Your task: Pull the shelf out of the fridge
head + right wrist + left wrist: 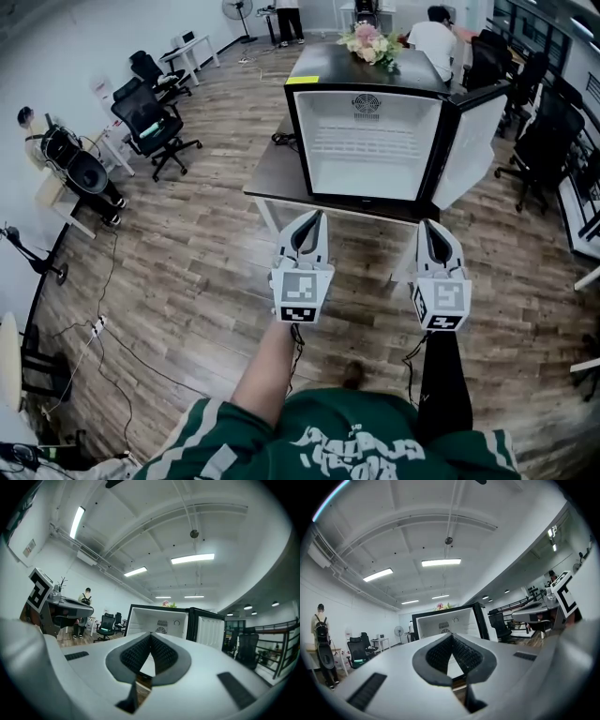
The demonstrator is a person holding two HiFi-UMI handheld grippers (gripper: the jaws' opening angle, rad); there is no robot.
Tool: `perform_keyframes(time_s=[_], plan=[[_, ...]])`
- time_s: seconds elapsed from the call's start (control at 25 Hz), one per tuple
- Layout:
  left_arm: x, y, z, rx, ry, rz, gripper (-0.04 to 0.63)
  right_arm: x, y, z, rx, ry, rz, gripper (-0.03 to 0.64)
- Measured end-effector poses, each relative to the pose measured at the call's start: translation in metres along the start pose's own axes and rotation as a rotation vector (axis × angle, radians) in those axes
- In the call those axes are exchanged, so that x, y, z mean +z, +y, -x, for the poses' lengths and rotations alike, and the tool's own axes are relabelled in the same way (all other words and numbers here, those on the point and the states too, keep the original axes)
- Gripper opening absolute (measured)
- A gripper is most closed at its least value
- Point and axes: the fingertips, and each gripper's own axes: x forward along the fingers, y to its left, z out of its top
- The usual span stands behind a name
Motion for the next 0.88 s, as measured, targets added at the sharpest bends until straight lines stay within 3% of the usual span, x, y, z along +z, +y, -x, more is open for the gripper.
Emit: perform_keyframes(time_s=[0.48, 0.88], plan=[[-0.019, 0.027, -0.064, -0.003, 0.026, -0.026, 0.015, -0.018, -0.012, -0.078, 0.03, 0.008, -0.044, 0.008], [-0.058, 0.082, -0.143, -0.075, 0.048, 0.005, 0.014, -0.028, -0.004, -0.171, -0.025, 0.05, -0.037, 0.009]])
